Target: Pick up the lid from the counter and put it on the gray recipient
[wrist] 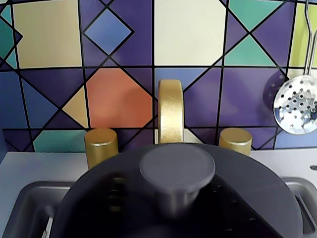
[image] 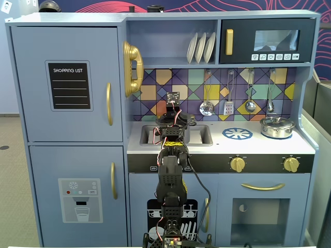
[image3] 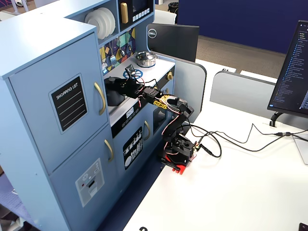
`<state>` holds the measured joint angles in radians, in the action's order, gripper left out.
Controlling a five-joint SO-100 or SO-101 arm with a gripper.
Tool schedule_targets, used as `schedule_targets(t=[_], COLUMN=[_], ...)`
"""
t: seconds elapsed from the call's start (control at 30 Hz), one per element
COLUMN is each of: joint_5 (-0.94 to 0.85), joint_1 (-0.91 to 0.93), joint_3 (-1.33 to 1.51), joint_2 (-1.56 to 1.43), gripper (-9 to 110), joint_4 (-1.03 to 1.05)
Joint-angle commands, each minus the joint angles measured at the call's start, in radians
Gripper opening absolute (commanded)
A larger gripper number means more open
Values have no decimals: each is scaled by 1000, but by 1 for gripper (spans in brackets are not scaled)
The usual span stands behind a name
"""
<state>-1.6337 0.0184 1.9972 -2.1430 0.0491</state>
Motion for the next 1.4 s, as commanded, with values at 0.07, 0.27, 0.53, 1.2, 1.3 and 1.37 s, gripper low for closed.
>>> schedule_targets(t=[0.07,0.27,0.53,1.2,1.3,1.37], joint_5=[14,44,89,245,199,158], joint_1=[-32,-35,-9,-61,-72,-72], joint_3=[-41,-137,135,1003,1005,1005], joint_2=[-216,-462,-739,-1031,-1034,-1034], gripper=[16,9,0,0,1,2], joint_4=[327,865,1134,1212,1361,1445])
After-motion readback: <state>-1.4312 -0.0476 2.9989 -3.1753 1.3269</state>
